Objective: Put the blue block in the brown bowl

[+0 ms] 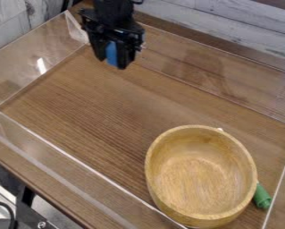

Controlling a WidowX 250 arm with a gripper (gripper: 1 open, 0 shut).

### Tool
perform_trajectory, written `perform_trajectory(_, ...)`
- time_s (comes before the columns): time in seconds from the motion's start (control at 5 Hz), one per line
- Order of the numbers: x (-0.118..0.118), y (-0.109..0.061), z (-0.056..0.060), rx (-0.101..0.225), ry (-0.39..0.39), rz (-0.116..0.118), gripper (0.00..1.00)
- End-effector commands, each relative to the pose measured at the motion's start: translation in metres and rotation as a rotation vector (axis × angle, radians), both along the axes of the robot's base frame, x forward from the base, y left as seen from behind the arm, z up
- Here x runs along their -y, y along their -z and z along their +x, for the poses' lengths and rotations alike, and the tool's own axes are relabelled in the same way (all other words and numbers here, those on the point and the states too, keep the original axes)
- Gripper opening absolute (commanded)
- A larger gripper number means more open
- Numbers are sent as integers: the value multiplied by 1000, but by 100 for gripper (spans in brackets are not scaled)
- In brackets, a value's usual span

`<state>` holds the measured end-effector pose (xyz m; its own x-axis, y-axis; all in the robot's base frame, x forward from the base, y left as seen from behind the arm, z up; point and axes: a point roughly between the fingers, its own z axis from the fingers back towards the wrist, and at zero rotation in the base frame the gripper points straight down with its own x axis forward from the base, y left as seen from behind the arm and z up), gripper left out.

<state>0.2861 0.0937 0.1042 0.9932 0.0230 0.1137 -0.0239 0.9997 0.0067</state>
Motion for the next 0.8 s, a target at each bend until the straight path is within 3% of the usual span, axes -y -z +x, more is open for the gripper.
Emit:
perform_trajectory(0.0, -18, -15, 20, 85, 14, 36, 0)
perform_trajectory(0.6, -50, -8, 48, 134, 26, 95, 0)
